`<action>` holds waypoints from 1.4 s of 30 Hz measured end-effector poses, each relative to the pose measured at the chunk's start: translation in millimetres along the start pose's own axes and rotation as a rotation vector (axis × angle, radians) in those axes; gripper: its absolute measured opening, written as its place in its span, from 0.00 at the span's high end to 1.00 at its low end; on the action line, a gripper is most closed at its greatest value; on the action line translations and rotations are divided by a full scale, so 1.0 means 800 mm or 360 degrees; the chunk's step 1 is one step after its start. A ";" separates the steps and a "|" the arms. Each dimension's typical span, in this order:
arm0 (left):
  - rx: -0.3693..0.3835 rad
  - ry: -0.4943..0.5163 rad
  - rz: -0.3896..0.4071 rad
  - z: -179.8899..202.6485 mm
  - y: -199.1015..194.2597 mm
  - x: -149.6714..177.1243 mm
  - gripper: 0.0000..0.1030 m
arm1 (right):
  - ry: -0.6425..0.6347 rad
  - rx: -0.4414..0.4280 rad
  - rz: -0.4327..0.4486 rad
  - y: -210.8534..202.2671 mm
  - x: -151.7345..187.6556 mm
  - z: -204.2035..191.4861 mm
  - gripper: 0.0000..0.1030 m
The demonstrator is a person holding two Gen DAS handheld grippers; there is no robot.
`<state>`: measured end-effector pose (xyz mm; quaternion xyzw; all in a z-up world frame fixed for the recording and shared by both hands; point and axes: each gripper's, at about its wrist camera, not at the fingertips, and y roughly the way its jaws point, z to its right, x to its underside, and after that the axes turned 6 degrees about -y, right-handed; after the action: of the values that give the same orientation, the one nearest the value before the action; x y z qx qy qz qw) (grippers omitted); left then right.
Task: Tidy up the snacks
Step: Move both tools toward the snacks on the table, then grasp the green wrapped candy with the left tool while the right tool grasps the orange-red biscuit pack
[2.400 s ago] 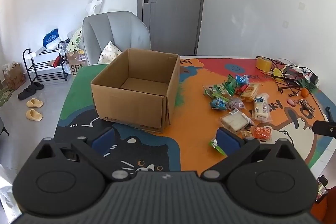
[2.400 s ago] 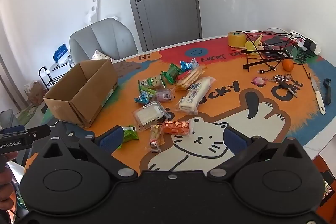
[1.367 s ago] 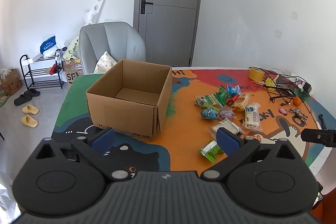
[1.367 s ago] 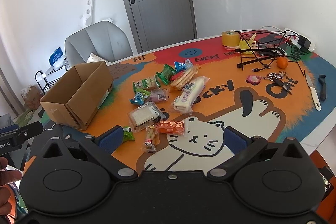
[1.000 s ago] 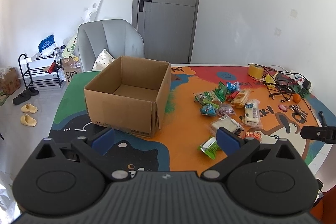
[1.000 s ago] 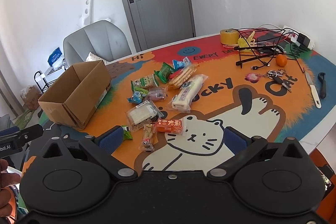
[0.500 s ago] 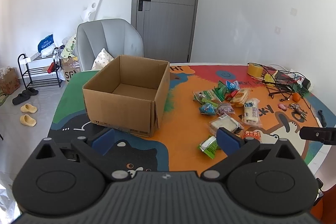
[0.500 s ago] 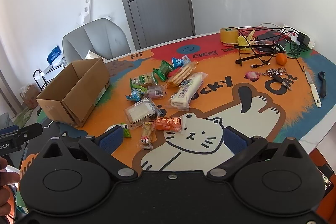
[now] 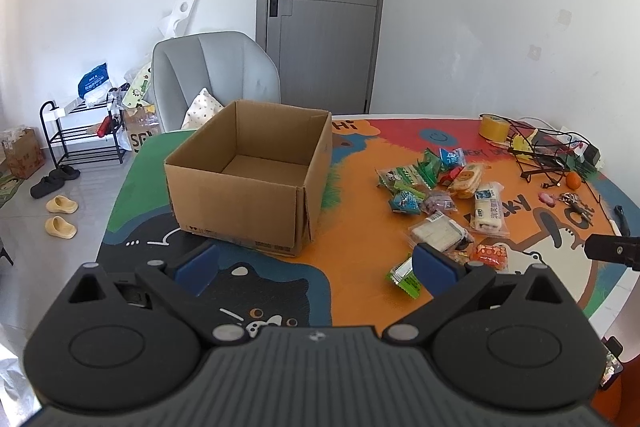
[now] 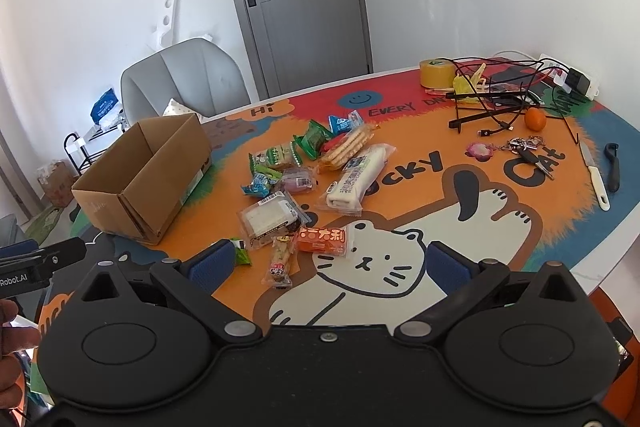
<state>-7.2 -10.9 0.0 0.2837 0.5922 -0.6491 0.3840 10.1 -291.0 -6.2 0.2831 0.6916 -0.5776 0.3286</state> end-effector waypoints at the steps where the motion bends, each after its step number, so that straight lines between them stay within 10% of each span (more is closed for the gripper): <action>1: -0.0002 -0.0002 0.0000 0.000 0.000 0.000 0.01 | -0.0005 -0.0002 0.0000 0.000 0.000 -0.001 0.00; 42: 0.0079 0.0079 -0.0153 0.082 0.126 0.037 0.11 | -0.0034 -0.0066 -0.0055 0.115 0.024 0.030 0.11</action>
<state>66.7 -80.6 -71.2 0.2805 0.5982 -0.6741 0.3302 72.2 -298.3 -80.6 0.2582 0.7046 -0.5717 0.3317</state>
